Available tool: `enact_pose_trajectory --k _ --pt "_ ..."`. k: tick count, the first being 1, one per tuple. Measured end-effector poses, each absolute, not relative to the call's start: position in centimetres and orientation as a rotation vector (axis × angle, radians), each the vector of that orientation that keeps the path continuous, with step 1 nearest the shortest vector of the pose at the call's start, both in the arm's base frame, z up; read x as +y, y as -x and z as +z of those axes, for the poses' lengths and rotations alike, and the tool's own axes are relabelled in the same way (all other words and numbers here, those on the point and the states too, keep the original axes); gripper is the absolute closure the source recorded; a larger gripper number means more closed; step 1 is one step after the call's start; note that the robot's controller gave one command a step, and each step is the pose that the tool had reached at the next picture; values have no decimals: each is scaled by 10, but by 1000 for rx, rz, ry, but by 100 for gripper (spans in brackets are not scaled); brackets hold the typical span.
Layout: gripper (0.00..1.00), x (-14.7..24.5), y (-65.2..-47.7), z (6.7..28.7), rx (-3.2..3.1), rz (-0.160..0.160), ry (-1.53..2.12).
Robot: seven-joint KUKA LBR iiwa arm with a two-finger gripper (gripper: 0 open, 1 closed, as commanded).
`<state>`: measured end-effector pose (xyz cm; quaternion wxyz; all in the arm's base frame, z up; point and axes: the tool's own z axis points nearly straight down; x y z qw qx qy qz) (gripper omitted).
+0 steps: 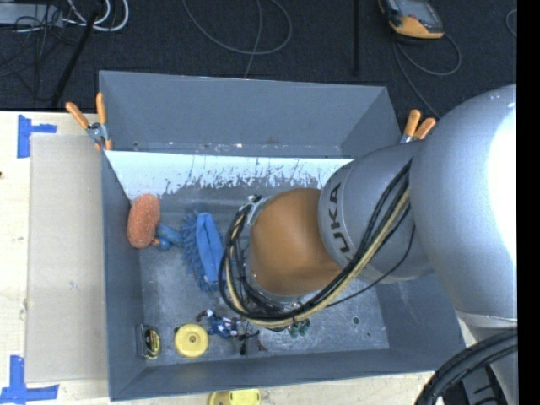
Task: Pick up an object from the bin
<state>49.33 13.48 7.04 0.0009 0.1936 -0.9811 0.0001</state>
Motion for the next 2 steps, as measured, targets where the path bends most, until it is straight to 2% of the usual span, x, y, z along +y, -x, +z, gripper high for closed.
enact_pose_trajectory --k 1,2 --pt "100 135 -493 70 -3081 0 -605" --pt "100 128 -509 250 -3086 0 -636"
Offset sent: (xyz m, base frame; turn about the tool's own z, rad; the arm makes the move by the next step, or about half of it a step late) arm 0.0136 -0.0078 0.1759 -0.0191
